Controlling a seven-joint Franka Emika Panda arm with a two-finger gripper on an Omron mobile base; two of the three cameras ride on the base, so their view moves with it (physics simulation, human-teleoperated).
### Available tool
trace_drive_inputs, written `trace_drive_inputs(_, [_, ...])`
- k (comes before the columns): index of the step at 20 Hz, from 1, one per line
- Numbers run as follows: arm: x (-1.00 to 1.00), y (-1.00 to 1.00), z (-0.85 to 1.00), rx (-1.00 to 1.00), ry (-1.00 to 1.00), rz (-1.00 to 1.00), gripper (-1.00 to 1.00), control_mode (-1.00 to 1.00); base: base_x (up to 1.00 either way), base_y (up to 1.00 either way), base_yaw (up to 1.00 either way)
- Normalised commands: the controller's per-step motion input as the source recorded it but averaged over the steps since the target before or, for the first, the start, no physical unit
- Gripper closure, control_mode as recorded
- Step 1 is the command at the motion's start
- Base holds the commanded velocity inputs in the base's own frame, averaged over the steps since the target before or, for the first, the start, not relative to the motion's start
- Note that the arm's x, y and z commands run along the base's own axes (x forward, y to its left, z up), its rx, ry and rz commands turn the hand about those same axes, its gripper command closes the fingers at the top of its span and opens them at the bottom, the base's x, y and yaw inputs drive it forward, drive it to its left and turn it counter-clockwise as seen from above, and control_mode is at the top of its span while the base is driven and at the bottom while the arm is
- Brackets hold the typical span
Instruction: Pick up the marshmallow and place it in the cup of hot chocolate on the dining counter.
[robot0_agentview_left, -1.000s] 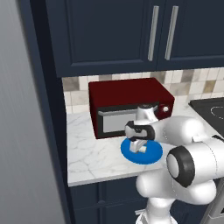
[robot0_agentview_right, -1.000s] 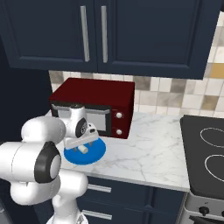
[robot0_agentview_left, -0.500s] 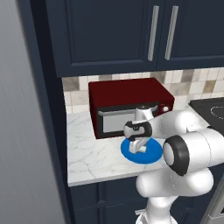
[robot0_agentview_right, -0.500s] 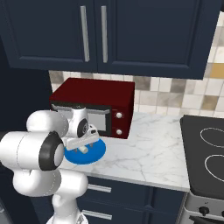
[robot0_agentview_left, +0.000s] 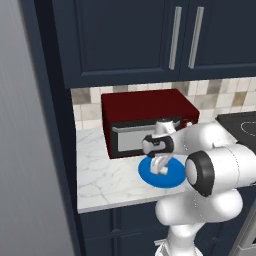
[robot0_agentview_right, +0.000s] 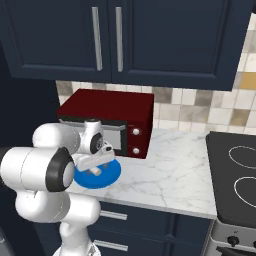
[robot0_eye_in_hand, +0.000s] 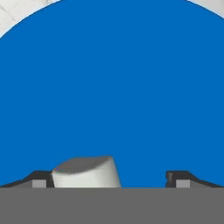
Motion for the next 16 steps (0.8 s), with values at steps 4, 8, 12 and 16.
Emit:
trace_drive_inputs(4, [-0.11,-0.25,0.0,0.0,0.0,0.09,-1.0,-1.0,0.0,0.0,0.0])
trace_drive_inputs(8, [-0.21,-0.09,-0.07,0.0,0.0,0.08,-1.0,-1.0,0.0,0.0,0.0])
trace_drive_inputs(12, [-0.02,0.27,-0.28,0.0,-0.01,0.12,-1.0,-1.0,0.0,0.0,0.0])
trace_drive_inputs(16, [0.02,0.43,-0.18,0.0,-0.03,0.19,-1.0,-1.0,0.0,0.0,0.0])
